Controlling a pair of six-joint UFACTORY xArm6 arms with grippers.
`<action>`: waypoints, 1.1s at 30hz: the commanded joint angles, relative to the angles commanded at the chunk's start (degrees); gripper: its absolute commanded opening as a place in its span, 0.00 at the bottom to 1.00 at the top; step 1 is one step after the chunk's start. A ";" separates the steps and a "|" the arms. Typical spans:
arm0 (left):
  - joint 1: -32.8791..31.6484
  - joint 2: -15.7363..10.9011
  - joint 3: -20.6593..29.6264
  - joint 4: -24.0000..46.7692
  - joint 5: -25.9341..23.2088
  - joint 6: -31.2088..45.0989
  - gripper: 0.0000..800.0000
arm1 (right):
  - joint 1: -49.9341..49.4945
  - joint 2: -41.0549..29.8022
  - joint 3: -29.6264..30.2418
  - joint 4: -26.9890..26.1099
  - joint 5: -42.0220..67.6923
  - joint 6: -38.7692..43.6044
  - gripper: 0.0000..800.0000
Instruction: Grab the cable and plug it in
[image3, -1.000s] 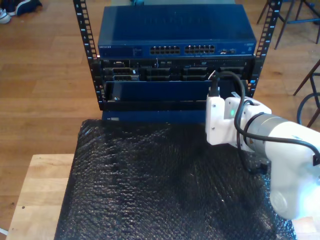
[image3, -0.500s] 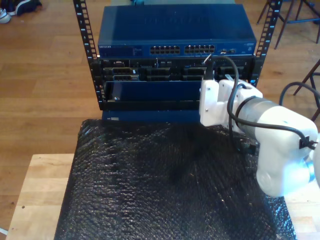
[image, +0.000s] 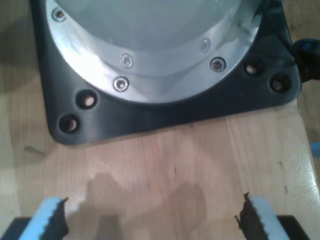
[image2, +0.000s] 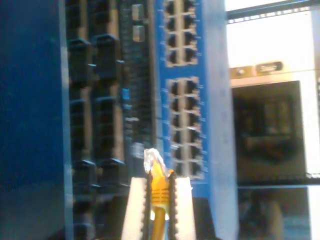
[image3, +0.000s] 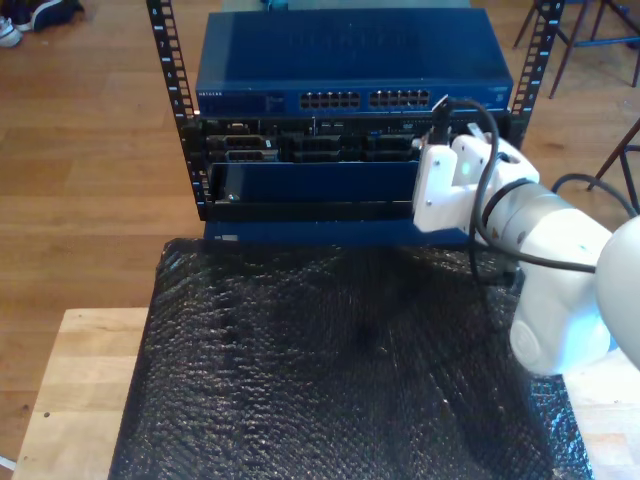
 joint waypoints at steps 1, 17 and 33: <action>0.00 0.00 0.00 0.00 0.00 0.00 1.00 | 0.00 1.23 -0.62 0.09 -1.23 0.00 0.00; 0.00 0.00 0.00 0.00 0.00 0.00 1.00 | 0.00 9.23 -2.99 0.00 -16.53 0.00 0.00; 0.00 0.00 0.00 0.00 0.00 0.00 1.00 | 2.99 14.33 -7.91 6.07 -23.21 -2.46 0.00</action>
